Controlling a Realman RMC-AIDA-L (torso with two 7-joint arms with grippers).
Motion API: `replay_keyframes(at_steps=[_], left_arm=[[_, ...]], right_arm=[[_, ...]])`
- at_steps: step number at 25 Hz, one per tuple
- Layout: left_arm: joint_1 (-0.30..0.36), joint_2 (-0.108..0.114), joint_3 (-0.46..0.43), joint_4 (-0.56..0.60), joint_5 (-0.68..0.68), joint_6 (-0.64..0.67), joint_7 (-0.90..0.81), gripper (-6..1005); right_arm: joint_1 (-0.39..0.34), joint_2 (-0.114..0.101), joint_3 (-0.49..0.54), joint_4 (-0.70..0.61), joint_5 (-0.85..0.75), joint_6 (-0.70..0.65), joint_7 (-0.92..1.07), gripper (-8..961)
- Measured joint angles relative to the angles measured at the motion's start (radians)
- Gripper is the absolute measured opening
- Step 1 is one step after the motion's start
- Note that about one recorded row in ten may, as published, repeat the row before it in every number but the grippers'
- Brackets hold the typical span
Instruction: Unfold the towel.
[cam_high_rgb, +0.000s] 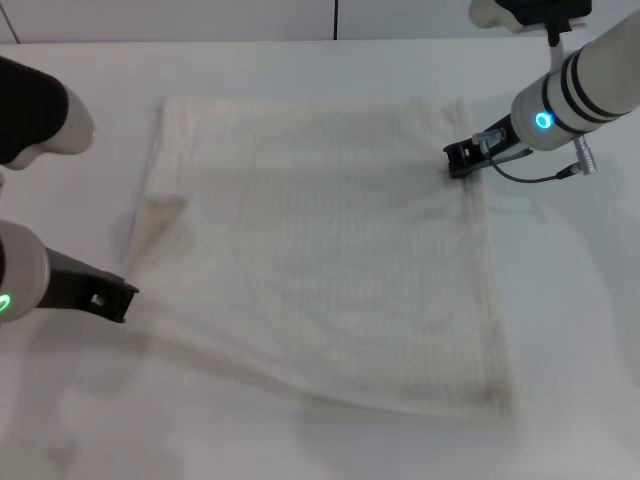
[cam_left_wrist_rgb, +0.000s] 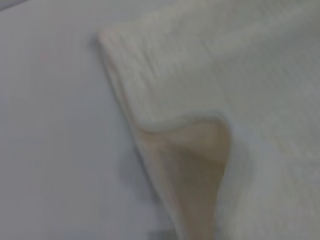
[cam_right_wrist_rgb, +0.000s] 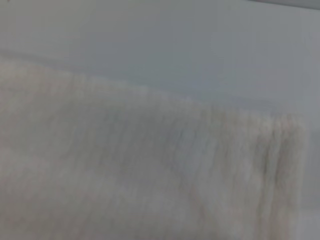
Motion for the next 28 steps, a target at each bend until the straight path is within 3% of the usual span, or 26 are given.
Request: replay_keyframes(at_steps=[17,23,28], left_arm=[[0.027,0.001,-0.02,0.004,0.0,0.012,0.023,11],[0.011,0.002,-0.051,0.007,0.0,0.03,0.039,210],[-0.016,0.003,-0.126,0.0,0.0,0.045,0.064,397]], right_arm=[[-0.003,0.001,-0.003,-0.012,-0.001,-0.022,0.0,78],[-0.031,0.011,-0.004,-0.104,-0.001,-0.07,0.0,80],[-0.08,0.018,-0.021,-0.238,-0.001,-0.112,0.0,82]])
